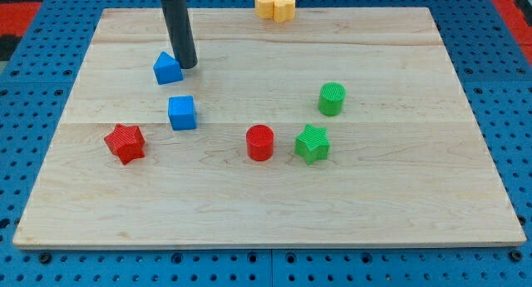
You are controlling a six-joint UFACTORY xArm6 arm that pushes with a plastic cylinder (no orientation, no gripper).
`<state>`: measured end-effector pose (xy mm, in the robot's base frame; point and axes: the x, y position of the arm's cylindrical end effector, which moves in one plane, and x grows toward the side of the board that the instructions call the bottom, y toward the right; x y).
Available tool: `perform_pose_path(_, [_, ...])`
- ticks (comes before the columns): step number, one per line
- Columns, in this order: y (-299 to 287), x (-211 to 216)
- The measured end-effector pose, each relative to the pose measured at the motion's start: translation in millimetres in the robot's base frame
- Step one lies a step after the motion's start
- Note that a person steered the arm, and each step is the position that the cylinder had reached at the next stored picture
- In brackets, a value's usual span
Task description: Slide the blue triangle right towards the center
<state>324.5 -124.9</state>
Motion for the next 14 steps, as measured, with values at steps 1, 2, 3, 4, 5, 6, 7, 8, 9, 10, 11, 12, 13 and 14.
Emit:
perform_pose_path(1, [-6, -34])
perform_pose_path(2, [-14, -60])
perform_pose_path(3, [-61, -37])
perform_pose_path(4, [-67, -34])
perform_pose_path(5, [-61, 19])
perform_pose_path(6, [-60, 37])
perform_pose_path(7, [-35, 30])
perform_pose_path(8, [-34, 30])
perform_pose_path(9, [-31, 30])
perform_pose_path(10, [-31, 30])
perform_pose_path(11, [-33, 26])
perform_pose_path(12, [-31, -12])
perform_pose_path(13, [-30, -23])
perform_pose_path(14, [-22, -23])
